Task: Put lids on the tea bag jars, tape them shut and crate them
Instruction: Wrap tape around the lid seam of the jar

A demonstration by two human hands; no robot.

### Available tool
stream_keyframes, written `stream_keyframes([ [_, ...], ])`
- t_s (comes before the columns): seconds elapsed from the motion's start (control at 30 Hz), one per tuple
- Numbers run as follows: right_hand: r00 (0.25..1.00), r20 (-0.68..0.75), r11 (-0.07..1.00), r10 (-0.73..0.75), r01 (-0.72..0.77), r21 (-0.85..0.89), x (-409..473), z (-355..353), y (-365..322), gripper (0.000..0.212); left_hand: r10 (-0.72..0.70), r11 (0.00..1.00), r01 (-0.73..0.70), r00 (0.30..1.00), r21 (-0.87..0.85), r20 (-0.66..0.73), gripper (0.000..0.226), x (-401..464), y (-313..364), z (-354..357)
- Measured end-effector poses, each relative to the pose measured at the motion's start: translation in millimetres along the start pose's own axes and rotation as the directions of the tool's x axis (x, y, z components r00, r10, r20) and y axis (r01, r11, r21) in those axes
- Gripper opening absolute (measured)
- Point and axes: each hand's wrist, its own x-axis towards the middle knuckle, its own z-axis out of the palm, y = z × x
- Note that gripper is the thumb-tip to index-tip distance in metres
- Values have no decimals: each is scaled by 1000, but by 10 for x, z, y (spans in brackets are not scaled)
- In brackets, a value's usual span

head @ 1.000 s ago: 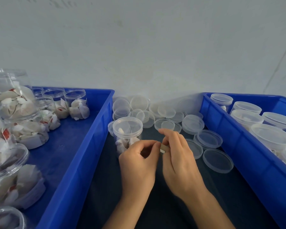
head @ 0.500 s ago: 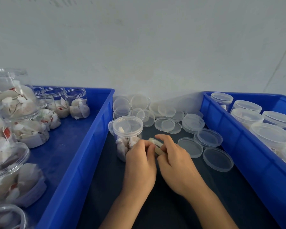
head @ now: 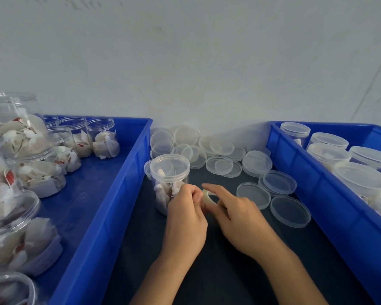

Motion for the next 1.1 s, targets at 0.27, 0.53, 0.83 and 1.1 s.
stream_keyframes([
  [0.27,999,-43,995,2,3,102,-9,-32,25,14,116,987,-108,991,117,-66,39,-45,61,-38],
  [0.53,998,9,998,55,-55,8,-20,-31,36,17,75,993,-69,996,92,-56,29,-51,65,-18],
  [0.83,995,-33,995,92,-91,30,-15,-42,-19,12,319,948,-295,887,122,-335,11,-27,80,-101],
  [1.1,990,-55,991,131,-132,-17,-32,-78,-101,15,200,979,-185,826,81,-528,68,94,-212,-168],
])
